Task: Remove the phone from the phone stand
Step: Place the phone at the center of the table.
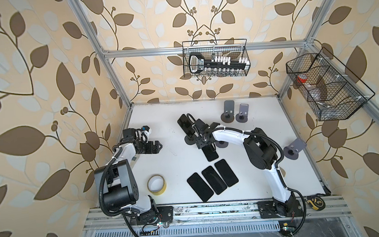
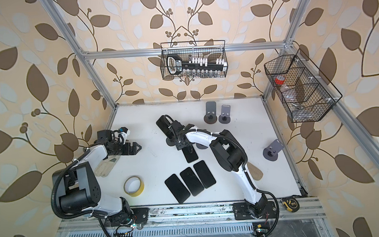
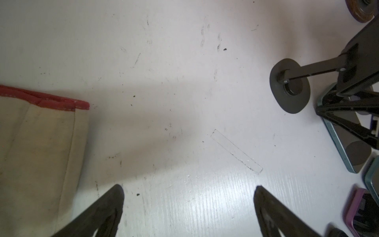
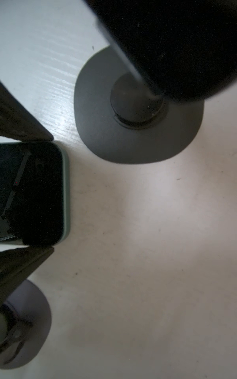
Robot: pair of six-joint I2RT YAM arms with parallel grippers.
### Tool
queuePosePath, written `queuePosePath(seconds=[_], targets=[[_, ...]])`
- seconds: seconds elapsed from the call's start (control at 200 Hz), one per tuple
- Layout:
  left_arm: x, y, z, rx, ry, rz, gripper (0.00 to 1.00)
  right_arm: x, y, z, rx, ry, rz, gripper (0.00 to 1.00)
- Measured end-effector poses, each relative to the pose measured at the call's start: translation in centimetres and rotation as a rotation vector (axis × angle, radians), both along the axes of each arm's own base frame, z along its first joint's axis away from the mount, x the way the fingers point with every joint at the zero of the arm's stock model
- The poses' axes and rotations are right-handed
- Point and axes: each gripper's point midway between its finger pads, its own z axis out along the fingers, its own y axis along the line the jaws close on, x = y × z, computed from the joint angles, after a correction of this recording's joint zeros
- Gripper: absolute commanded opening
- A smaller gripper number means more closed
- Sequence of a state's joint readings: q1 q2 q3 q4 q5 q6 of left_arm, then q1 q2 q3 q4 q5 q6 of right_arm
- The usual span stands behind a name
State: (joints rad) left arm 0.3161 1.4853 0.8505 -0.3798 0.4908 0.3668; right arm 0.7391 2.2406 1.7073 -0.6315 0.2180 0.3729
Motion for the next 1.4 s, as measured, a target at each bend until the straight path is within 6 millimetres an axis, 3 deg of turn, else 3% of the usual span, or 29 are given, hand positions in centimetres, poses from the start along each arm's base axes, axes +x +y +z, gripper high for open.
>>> queuePosePath(seconds=[0.49,0.745,0.885,1.115,1.235,1.399], targets=[[0.0,0.0,0.0,-0.001,0.002,0.000,0.99,0.1,0.0,0.2,-0.002,-0.006,-0.002,0.80],[0.0,0.0,0.0,-0.001,0.002,0.000,0.99,-1.1,-0.6,1.2,-0.051,0.005,0.007,0.80],[0.0,0.0,0.0,-0.001,0.002,0.000,0.99,-1.5,-0.3,4.3,-0.041,-0.042,0.015,0.82],[0.0,0.0,0.0,-0.001,0.002,0.000,0.99,-1.7,-0.4,12.5,0.039,-0.191,-0.011,0.85],[0.0,0.0,0.0,-0.001,0.002,0.000,0.99,-2.1,-2.1,16.1,0.069,-0.272,-0.053,0.87],[-0.1,0.0,0.0,-0.002,0.003,-0.001,0.99,-3.2,-5.0,19.1,0.077,-0.357,-0.116,0.92]])
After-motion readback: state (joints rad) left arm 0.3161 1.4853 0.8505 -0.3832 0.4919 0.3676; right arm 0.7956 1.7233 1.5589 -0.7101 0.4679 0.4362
